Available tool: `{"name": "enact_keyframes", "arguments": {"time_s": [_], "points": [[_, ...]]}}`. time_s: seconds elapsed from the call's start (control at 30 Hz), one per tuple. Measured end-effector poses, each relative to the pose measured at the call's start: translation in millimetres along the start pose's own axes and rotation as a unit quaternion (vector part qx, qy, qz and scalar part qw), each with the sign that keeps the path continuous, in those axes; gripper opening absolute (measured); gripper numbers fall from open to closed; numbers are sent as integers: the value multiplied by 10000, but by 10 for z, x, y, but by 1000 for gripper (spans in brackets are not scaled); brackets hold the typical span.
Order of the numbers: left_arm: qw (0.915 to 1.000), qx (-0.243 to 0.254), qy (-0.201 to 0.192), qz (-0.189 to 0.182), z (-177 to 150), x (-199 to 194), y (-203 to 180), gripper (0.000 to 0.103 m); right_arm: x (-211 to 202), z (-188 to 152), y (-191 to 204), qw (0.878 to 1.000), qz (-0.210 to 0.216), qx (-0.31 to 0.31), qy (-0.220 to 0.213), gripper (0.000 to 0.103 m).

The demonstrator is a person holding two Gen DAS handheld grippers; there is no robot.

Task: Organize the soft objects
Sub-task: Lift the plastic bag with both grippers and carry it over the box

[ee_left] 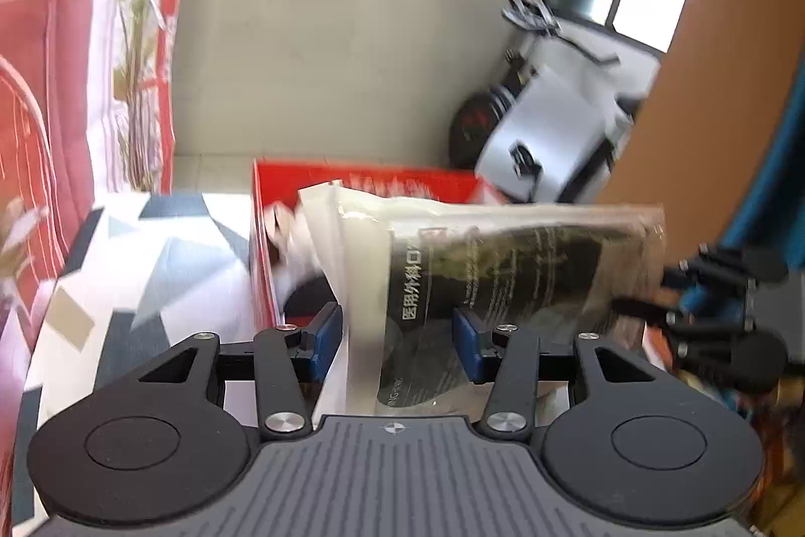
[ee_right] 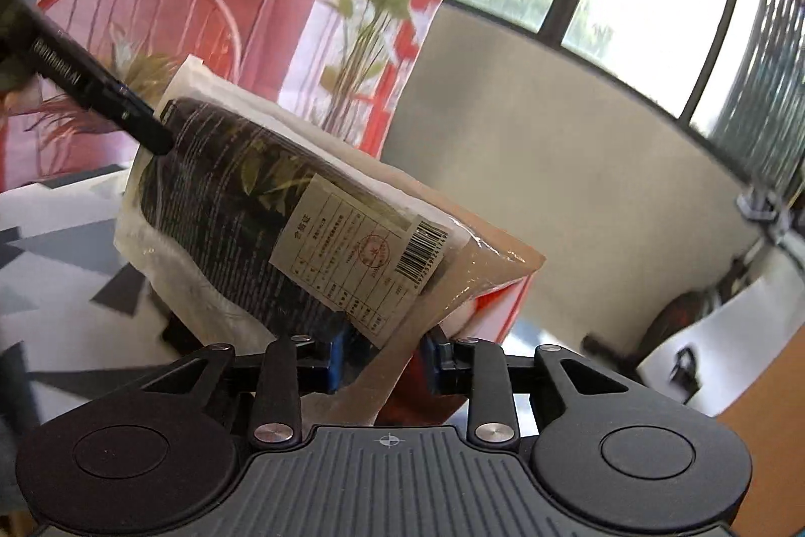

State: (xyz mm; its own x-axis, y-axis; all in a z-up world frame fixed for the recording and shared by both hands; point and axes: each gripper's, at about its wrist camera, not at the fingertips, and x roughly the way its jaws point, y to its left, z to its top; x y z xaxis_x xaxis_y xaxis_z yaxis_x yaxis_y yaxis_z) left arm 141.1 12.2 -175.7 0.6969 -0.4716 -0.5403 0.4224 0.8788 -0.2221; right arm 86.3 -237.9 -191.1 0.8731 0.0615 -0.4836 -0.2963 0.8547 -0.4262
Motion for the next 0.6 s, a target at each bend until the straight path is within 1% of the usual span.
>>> {"name": "enact_keyframes", "arguments": {"time_s": [0.1, 0.17, 0.23, 0.33, 0.43, 0.53, 0.6], "points": [[9997, -147, -192, -12, 206, 50, -14, 50, 62, 88, -104, 9991, -290, -138, -261, 26], [9994, -55, -354, -14, 348, 91, -48, 50, 115, 139, -180, 9976, -516, -204, -412, 26], [9989, 9, -477, 36, 447, 140, -74, 50, 175, 181, -251, 9963, -642, -229, -527, 26], [9985, 26, -535, 104, 551, 265, -111, 50, 314, 198, -361, 9947, -780, -186, -640, 26], [9995, -12, -224, 217, 525, 481, -115, 50, 508, 144, -442, 9967, -648, 29, -485, 25], [9995, -92, 148, 256, 433, 703, -39, 50, 679, 20, -450, 9985, -490, 34, -254, 25], [9986, -181, 382, 324, 376, 808, 43, 50, 760, -63, -463, 9995, -259, 142, -75, 23]]}}
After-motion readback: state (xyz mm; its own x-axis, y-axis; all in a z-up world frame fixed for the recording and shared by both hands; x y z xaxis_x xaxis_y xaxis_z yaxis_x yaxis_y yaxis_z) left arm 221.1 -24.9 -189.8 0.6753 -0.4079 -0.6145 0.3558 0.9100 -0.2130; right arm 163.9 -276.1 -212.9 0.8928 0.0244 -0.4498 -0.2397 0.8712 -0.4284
